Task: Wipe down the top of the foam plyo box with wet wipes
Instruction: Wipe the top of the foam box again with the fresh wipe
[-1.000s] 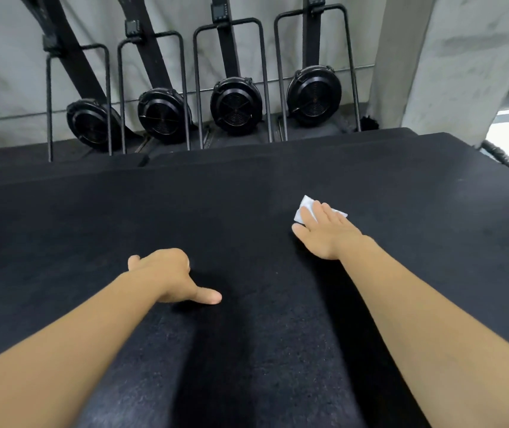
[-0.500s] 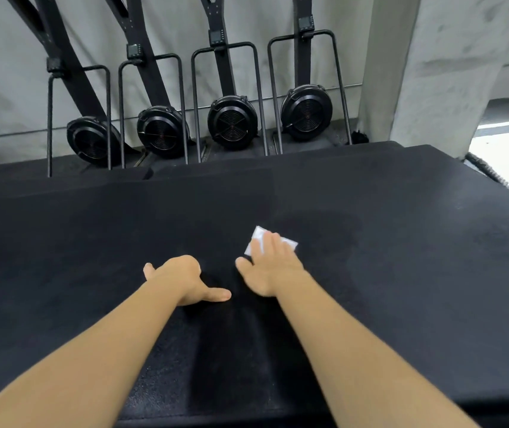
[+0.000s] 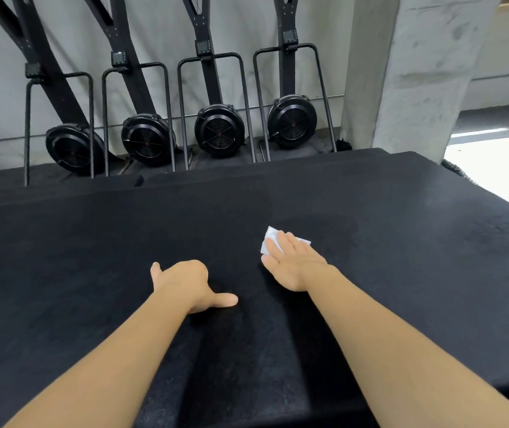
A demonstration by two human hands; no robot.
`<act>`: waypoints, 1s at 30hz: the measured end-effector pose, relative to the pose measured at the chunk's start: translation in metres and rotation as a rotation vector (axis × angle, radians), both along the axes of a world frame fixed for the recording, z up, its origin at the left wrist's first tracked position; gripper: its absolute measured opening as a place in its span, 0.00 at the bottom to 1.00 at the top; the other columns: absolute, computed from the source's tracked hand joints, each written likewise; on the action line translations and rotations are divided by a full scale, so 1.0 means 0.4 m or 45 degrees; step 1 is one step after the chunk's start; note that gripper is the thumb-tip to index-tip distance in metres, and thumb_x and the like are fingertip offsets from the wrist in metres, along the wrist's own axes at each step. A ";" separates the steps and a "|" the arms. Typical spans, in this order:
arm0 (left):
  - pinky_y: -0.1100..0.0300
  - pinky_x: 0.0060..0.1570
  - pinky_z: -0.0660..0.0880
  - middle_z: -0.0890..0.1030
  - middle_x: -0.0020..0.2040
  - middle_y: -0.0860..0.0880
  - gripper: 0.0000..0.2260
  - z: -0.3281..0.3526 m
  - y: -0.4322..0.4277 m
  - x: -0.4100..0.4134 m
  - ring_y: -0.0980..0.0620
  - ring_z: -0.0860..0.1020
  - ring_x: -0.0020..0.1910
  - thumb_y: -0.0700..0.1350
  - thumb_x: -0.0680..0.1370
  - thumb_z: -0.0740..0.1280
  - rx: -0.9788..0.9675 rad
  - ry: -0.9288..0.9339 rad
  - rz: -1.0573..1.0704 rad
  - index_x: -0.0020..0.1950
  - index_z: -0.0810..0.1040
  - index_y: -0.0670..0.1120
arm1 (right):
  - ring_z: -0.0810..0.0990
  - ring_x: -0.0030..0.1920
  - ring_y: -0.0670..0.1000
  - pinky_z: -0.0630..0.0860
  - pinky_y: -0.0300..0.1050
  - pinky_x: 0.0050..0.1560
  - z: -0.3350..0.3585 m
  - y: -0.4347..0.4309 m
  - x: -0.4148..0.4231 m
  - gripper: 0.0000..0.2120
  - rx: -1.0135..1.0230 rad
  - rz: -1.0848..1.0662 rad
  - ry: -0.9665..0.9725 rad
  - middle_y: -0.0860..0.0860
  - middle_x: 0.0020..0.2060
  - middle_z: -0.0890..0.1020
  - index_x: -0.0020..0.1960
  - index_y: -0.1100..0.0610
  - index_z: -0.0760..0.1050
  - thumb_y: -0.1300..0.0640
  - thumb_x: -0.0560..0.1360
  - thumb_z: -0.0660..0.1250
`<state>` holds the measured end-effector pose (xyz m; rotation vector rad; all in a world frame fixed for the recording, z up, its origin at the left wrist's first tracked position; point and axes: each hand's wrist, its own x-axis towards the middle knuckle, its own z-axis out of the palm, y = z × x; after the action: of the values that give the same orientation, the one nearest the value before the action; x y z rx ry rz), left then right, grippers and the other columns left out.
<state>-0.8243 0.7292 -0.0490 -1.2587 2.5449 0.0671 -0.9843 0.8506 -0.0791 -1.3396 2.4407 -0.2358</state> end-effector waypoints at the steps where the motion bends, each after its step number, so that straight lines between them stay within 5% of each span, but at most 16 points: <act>1: 0.44 0.74 0.48 0.77 0.35 0.54 0.30 0.001 -0.001 0.000 0.54 0.77 0.46 0.76 0.64 0.63 0.006 0.011 -0.005 0.36 0.71 0.49 | 0.41 0.79 0.50 0.42 0.49 0.77 0.002 0.007 -0.021 0.26 0.020 -0.039 -0.004 0.49 0.80 0.44 0.81 0.50 0.47 0.45 0.84 0.42; 7: 0.45 0.74 0.49 0.76 0.33 0.54 0.30 -0.003 -0.010 -0.001 0.56 0.77 0.43 0.76 0.63 0.65 -0.012 0.024 0.007 0.35 0.70 0.49 | 0.49 0.78 0.53 0.51 0.51 0.74 0.006 0.019 -0.167 0.25 0.035 -0.252 0.052 0.51 0.78 0.52 0.79 0.51 0.53 0.45 0.83 0.45; 13: 0.46 0.73 0.48 0.83 0.40 0.55 0.30 0.002 -0.024 -0.021 0.57 0.79 0.45 0.76 0.59 0.68 -0.030 -0.028 0.035 0.36 0.74 0.49 | 0.53 0.76 0.56 0.51 0.50 0.74 -0.016 -0.052 -0.230 0.30 0.039 -0.343 0.189 0.56 0.77 0.55 0.79 0.58 0.53 0.42 0.82 0.46; 16: 0.47 0.72 0.53 0.79 0.35 0.55 0.29 0.013 -0.029 -0.040 0.56 0.77 0.41 0.75 0.58 0.70 -0.024 -0.071 0.027 0.34 0.72 0.49 | 0.50 0.77 0.57 0.50 0.50 0.75 -0.026 -0.092 -0.207 0.35 0.064 -0.382 0.245 0.57 0.78 0.53 0.80 0.60 0.50 0.38 0.82 0.46; 19: 0.55 0.56 0.66 0.76 0.34 0.55 0.29 0.027 -0.028 -0.053 0.56 0.73 0.35 0.73 0.58 0.73 -0.018 -0.080 0.010 0.35 0.71 0.49 | 0.54 0.75 0.56 0.53 0.50 0.75 -0.022 -0.122 -0.165 0.36 0.061 -0.328 0.261 0.56 0.76 0.56 0.80 0.60 0.50 0.36 0.81 0.45; 24: 0.59 0.37 0.65 0.75 0.35 0.55 0.28 0.038 -0.019 -0.053 0.55 0.72 0.33 0.72 0.59 0.73 0.012 -0.062 -0.014 0.37 0.71 0.49 | 0.52 0.75 0.56 0.52 0.51 0.75 -0.008 -0.193 -0.031 0.35 0.001 -0.028 0.143 0.56 0.77 0.54 0.80 0.58 0.47 0.37 0.82 0.44; 27: 0.60 0.32 0.65 0.74 0.33 0.55 0.28 0.042 -0.022 -0.042 0.55 0.73 0.32 0.73 0.61 0.71 0.022 -0.085 -0.010 0.37 0.70 0.49 | 0.40 0.79 0.54 0.42 0.51 0.77 -0.008 -0.210 0.004 0.32 0.014 0.117 0.028 0.53 0.80 0.42 0.81 0.55 0.42 0.40 0.83 0.43; 30: 0.60 0.34 0.66 0.78 0.36 0.55 0.25 0.048 -0.053 -0.052 0.54 0.77 0.37 0.72 0.66 0.66 -0.058 0.094 0.011 0.38 0.73 0.50 | 0.51 0.77 0.53 0.50 0.51 0.77 -0.007 -0.188 -0.042 0.26 -0.040 0.182 0.065 0.52 0.78 0.54 0.79 0.53 0.53 0.44 0.84 0.45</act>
<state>-0.8451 0.7081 -0.0298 -1.3078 2.6179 0.0587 -1.0011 0.7753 -0.0818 -1.5433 2.3779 -0.2072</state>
